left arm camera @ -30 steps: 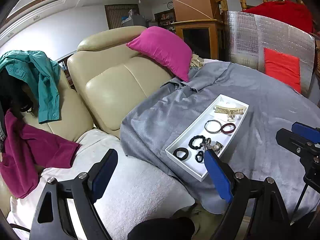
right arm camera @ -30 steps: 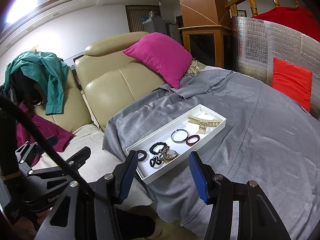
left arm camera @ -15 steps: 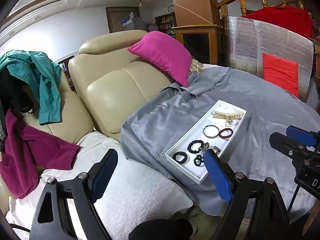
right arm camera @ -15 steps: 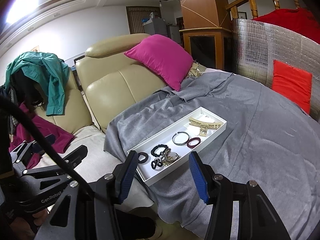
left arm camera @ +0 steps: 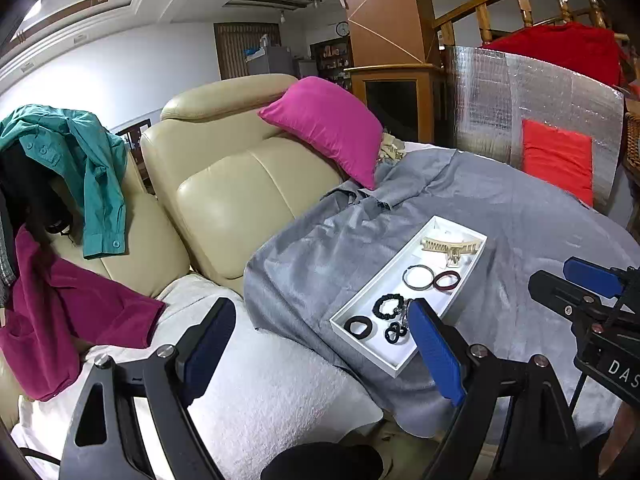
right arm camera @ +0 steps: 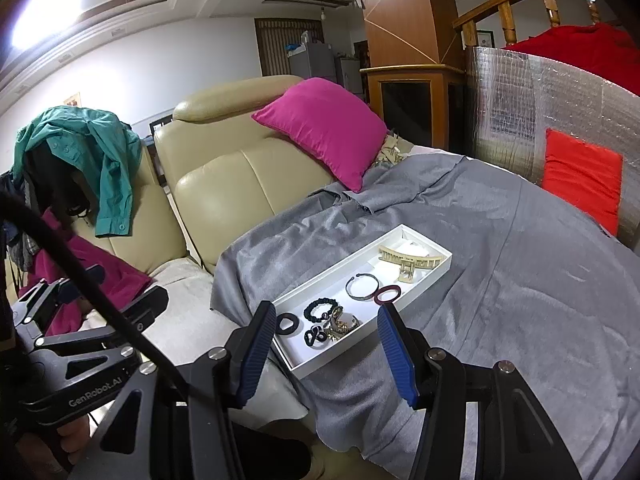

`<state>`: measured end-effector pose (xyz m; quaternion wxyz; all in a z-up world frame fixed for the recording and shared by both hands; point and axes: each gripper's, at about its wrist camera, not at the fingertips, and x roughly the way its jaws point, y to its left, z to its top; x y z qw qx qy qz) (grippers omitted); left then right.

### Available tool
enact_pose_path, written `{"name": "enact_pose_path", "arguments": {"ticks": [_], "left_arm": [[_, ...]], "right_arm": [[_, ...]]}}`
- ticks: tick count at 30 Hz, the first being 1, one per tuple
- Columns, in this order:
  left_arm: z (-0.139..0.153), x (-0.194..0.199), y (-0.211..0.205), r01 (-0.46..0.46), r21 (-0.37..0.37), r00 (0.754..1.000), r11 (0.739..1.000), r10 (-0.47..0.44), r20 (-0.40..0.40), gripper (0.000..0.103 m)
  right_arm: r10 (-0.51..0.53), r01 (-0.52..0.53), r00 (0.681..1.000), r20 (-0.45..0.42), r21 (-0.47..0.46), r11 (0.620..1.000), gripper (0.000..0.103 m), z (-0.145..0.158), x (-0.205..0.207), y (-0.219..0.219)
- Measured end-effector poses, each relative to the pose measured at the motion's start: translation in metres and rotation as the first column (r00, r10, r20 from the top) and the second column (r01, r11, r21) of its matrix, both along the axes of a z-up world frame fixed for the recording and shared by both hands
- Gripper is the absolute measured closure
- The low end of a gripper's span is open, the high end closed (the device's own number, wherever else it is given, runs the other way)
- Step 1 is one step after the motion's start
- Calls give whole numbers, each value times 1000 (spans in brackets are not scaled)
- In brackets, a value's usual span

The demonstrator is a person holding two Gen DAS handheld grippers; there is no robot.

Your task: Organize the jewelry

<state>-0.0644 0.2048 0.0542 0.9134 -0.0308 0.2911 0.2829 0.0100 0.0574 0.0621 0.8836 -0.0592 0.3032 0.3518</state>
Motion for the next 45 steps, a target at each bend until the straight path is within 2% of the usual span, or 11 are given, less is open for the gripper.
{"name": "enact_pose_path", "arguments": {"ticks": [17,45], "left_arm": [[11,-9,-6,7,8,1000,1000,-7,24,15],[8,-8,1,7,-1,1000,1000,-7,17,15]], "right_arm": [[-4,3,1000,25,11,1000,45,12,-9,-6],[-16,16,1000,0,-4,1000,45,5,0,5]]}}
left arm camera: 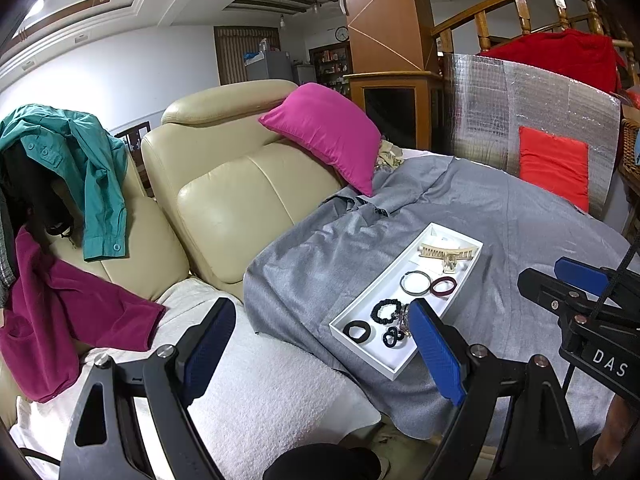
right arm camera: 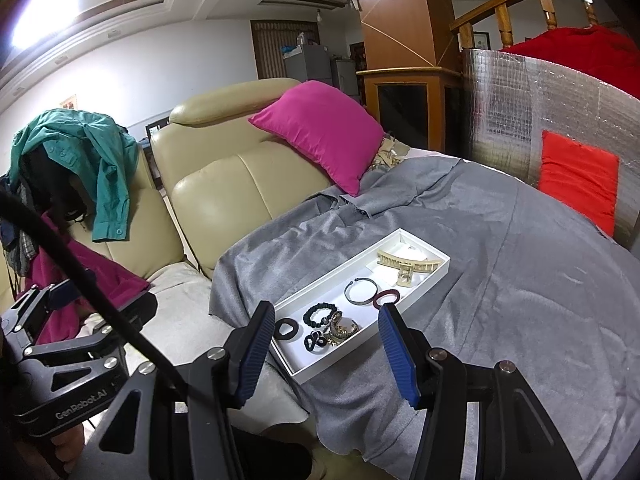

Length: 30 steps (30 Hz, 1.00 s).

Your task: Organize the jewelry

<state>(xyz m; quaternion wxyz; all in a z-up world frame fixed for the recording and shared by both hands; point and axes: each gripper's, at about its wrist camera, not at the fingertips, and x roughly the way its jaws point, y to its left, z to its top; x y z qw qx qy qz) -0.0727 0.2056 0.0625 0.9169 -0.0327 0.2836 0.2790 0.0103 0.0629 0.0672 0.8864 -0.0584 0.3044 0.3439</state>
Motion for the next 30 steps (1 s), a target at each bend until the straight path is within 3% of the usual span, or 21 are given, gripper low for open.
{"name": "enact_pose_path", "arguments": {"ticks": [30], "left_arm": [[-25,31,31,1,-45,999,999,-3,-35,15]], "right_arm": [[-11,8,999,-53,-57,998,45,-32,35,31]]}}
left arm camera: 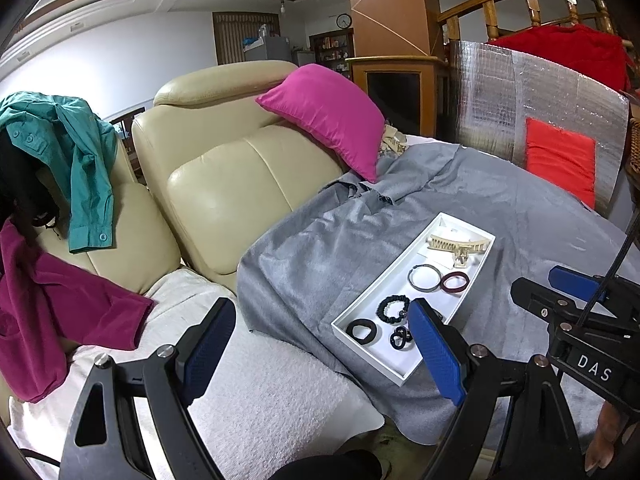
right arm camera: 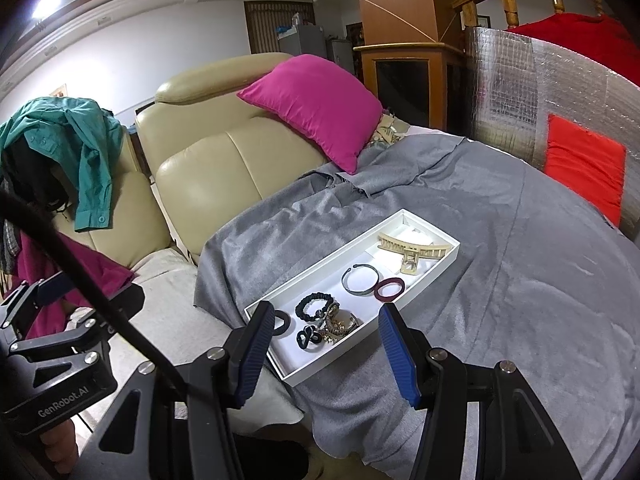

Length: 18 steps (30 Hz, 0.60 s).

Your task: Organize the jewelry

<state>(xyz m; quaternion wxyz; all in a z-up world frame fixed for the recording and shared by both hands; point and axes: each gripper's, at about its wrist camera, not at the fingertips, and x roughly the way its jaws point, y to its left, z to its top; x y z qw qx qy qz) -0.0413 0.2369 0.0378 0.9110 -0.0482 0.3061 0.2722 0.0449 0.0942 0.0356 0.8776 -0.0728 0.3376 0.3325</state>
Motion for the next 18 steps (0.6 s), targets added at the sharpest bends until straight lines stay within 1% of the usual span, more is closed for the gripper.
{"name": "enact_pose_path", "arguments": {"ticks": [18], "left_arm": [[-22,17,24,-2,-48,1000,999,1,-23,15]], "right_arm": [[0,0,1000,-7,-31,1000,45,-15,12,22]]}}
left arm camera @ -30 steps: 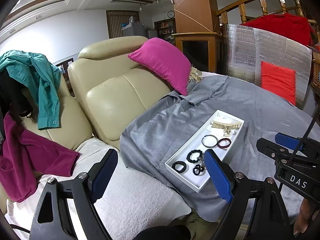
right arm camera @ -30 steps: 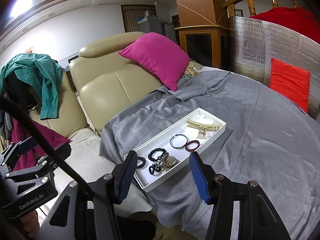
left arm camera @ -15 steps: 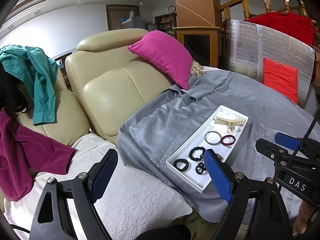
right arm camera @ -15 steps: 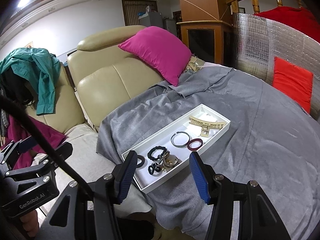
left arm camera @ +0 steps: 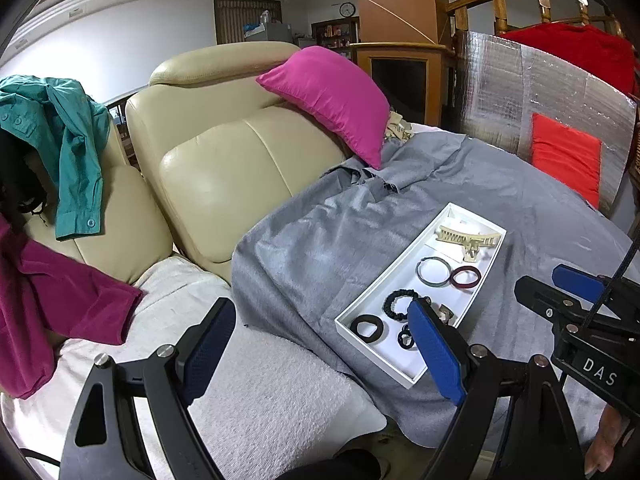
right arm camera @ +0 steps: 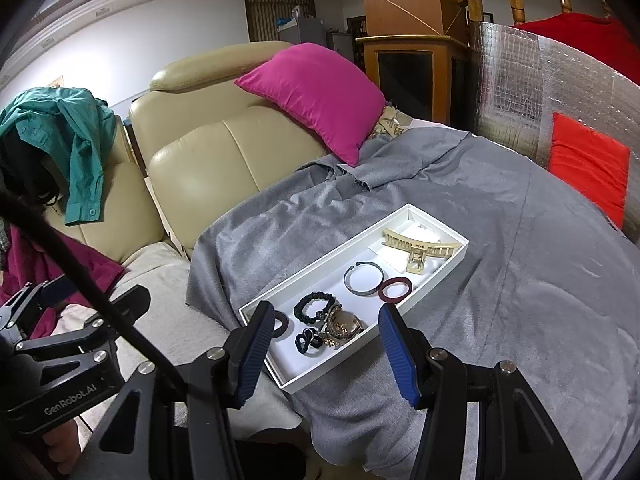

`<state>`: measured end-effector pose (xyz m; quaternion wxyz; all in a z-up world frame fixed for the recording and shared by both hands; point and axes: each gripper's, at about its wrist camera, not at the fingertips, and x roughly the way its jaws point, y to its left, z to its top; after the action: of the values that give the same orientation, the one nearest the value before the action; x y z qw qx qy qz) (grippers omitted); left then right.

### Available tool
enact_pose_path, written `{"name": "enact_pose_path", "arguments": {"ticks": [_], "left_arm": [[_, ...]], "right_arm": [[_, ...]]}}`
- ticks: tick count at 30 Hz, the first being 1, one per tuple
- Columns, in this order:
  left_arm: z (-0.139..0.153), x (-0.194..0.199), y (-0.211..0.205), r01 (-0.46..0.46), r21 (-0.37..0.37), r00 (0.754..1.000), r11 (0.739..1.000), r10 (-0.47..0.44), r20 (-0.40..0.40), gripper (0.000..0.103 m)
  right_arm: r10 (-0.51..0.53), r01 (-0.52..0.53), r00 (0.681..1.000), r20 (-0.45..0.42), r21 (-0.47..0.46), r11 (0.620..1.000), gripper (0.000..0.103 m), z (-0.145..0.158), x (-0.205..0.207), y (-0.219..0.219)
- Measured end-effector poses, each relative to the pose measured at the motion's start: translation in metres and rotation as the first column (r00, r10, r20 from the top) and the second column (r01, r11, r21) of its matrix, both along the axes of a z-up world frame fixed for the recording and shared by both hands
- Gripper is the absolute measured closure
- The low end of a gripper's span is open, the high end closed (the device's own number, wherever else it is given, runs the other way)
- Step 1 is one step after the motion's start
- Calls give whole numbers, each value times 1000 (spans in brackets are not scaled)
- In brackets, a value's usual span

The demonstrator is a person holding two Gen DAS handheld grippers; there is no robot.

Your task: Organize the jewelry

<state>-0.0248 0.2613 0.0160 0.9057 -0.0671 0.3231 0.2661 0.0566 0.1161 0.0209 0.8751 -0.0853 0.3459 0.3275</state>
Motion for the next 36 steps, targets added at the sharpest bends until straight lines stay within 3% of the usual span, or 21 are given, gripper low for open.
{"name": "enact_pose_path", "arguments": {"ticks": [36], "left_arm": [[-6,-20,34,-31,-45,999,999,32,19,15]], "right_arm": [[7,-6,999,36,-19,1000,45,8,-18,31]]}}
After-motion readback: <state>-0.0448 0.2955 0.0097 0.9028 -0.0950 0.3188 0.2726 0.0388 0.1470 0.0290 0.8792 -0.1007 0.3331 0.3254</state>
